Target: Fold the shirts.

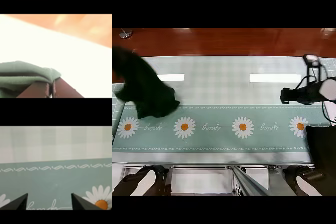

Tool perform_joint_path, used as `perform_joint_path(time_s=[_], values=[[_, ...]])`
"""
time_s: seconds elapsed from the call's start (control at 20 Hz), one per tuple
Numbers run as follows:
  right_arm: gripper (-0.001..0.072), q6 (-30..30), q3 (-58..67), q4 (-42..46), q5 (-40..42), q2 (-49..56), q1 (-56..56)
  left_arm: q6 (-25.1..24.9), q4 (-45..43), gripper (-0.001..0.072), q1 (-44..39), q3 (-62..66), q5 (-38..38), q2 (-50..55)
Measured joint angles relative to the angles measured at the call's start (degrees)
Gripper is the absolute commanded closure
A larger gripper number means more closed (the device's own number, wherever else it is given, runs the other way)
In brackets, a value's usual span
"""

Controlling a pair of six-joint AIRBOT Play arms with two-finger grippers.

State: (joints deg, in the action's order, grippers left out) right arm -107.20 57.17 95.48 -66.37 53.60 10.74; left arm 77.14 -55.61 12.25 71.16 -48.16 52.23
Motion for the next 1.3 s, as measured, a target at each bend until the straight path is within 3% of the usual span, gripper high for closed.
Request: perform_joint_path(time_s=[0.35,0.7,1.0,1.3], values=[[0.009,-0.24,0.0,0.24,1.66,-13.14,0.0,3.17,3.41,0.0684,-11.04,24.81,2.86,-0.66],[0.009,-0.17,0.0,-2.43,2.1,-18.14,0.0,6.08,6.84,0.0683,-22.67,34.03,9.42,0.87],[0.009,0.07,0.0,-2.99,2.75,-18.75,0.0,7.63,7.87,0.0683,-36.83,22.64,6.08,3.89],[0.009,0.0,-0.07,-3.08,2.62,-18.78,0.0,8.46,3.21,0.0682,-35.41,-0.04,-3.3,0.26]])
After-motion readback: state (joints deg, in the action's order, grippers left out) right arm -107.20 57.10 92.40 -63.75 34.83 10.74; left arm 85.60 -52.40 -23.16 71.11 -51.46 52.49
